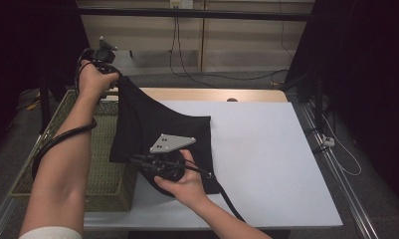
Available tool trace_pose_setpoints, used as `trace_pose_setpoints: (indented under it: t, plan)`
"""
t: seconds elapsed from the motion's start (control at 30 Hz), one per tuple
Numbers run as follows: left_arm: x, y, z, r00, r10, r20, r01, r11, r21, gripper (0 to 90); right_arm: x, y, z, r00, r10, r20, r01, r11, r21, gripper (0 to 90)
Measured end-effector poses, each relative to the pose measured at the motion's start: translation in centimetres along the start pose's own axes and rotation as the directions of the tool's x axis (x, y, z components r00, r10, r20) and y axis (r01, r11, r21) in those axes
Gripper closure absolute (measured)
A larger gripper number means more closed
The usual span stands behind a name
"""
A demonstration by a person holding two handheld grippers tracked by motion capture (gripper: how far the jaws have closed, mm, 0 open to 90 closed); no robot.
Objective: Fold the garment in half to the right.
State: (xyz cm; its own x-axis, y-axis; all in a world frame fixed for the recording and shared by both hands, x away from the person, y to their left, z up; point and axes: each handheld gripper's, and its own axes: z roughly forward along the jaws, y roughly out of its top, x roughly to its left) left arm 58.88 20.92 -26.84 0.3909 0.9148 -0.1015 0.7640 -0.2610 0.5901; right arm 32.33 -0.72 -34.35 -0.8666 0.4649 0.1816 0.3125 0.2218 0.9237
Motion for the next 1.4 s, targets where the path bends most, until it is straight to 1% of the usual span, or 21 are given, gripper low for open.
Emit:
trace_pose_setpoints:
  t: [0.03, 0.07, 0.1, 0.17, 0.2, 0.33, 0.43, 0.53, 0.67, 0.7, 0.73, 0.77, 0.97, 1.13, 1.17, 1.2, 1.23, 1.27, 1.3, 1.33, 1.4]
  plan:
    - [0.0, 0.0, 0.0, 1.0, 0.002, -0.003, -0.002, 1.0, 0.0, 86.6, 0.0, 0.0, 0.0, 1.0, 0.0, 0.0, 0.0, 1.0, 0.0, 85.1]
    - [0.3, 0.0, -0.2, 0.9997, 0.024, 0.001, -0.024, 0.9995, 0.022, 86.6, 0.0, 0.0, 0.0, 1.0, 0.002, -0.001, -0.002, 1.0, 0.001, 85.1]
    - [0.2, -0.1, 0.0, 1.0, -0.005, 0.001, 0.005, 1.0, 0.0, 86.5, 0.0, 0.0, 0.0, 1.0, 0.002, -0.002, -0.002, 1.0, -0.001, 85.1]
    - [0.2, -0.1, 0.0, 0.9999, -0.01, 0.0, 0.01, 0.9999, -0.002, 86.6, 0.0, 0.1, 0.1, 1.0, 0.003, -0.005, -0.003, 1.0, 0.0, 85.1]
    - [0.2, -0.1, -0.1, 1.0, -0.003, 0.0, 0.003, 1.0, -0.001, 86.6, 0.0, 0.1, 0.1, 0.9999, 0.009, -0.011, -0.009, 1.0, 0.001, 85.1]
    - [0.2, 0.0, -0.1, 1.0, -0.004, -0.004, 0.004, 1.0, -0.001, 86.5, 0.1, 0.2, 0.4, 0.9997, 0.013, -0.021, -0.013, 1.0, -0.003, 85.1]
    - [0.2, 0.1, -0.3, 1.0, 0.002, 0.005, -0.002, 1.0, -0.004, 86.6, 0.3, 0.4, 0.5, 0.9993, 0.02, -0.031, -0.021, 1.0, -0.012, 85.1]
    - [0.3, 0.2, -0.4, 1.0, -0.004, 0.004, 0.004, 0.9999, -0.01, 86.5, 0.4, 0.7, 0.6, 0.9991, 0.028, -0.032, -0.029, 0.999, -0.017, 85.1]
    - [0.5, 0.1, -0.3, 0.9999, -0.012, 0.004, 0.012, 0.9999, -0.003, 86.6, 0.5, 0.9, 0.8, 0.9989, 0.027, -0.037, -0.028, 0.999, -0.017, 85.1]
    - [0.7, 0.1, -0.4, 0.9999, 0.011, 0.003, -0.011, 0.9999, 0.012, 86.6, 0.5, 0.9, 0.8, 0.9988, 0.03, -0.039, -0.031, 0.999, -0.015, 85.1]
    - [0.6, 0.0, -0.3, 0.9999, -0.014, 0.006, 0.014, 0.9999, -0.004, 86.5, 0.4, 0.9, 0.9, 0.9984, 0.035, -0.043, -0.036, 0.999, -0.016, 85.1]
    - [0.6, 0.0, -0.3, 0.9998, -0.017, 0.008, 0.017, 0.9998, -0.004, 86.6, 0.4, 0.9, 1.0, 0.9981, 0.039, -0.048, -0.04, 0.999, -0.01, 85.1]
    - [0.8, -0.1, -0.1, 0.9998, -0.021, 0.004, 0.021, 0.9998, -0.008, 86.5, 0.4, 0.9, 1.1, 0.9987, 0.031, -0.041, -0.031, 0.999, -0.007, 85.1]
    - [0.9, 0.1, -0.4, 0.9997, -0.023, 0.01, 0.023, 0.9997, -0.008, 86.6, 0.6, 1.1, 1.3, 0.9986, 0.031, -0.043, -0.031, 0.999, -0.009, 85.1]
    - [0.9, 0.1, -0.5, 0.9997, -0.022, 0.009, 0.022, 0.9997, -0.009, 86.6, 0.6, 1.1, 1.4, 0.9987, 0.029, -0.042, -0.029, 1.0, -0.011, 85.1]
    - [1.1, 0.2, -0.7, 0.9999, -0.008, 0.009, 0.008, 1.0, 0.001, 86.5, 0.7, 1.1, 1.5, 0.9986, 0.031, -0.043, -0.032, 0.999, -0.009, 85.1]
    - [1.1, 0.2, -0.7, 0.9997, -0.021, 0.012, 0.021, 0.9997, -0.009, 86.6, 0.7, 1.1, 1.5, 0.9986, 0.031, -0.043, -0.032, 0.999, -0.011, 85.1]
    - [1.1, 0.2, -0.8, 0.9997, -0.023, 0.008, 0.023, 0.9997, -0.007, 86.6, 0.7, 1.1, 1.5, 0.9986, 0.031, -0.043, -0.032, 0.999, -0.011, 85.1]
    - [1.4, 0.2, -1.1, 1.0, 0.003, 0.008, -0.003, 0.9999, 0.013, 86.6, 0.7, 1.1, 1.6, 0.9986, 0.032, -0.043, -0.033, 0.999, -0.013, 85.1]
    - [1.3, 0.2, -1.0, 0.9997, -0.024, 0.004, 0.024, 0.9997, -0.009, 86.6, 0.7, 1.1, 1.6, 0.9983, 0.035, -0.046, -0.036, 0.999, -0.016, 85.1]
    - [1.3, 0.2, -1.2, 0.9996, -0.027, 0.005, 0.027, 0.9996, -0.006, 86.6, 0.8, 1.2, 1.7, 0.9984, 0.031, -0.047, -0.032, 0.999, -0.019, 85.1]
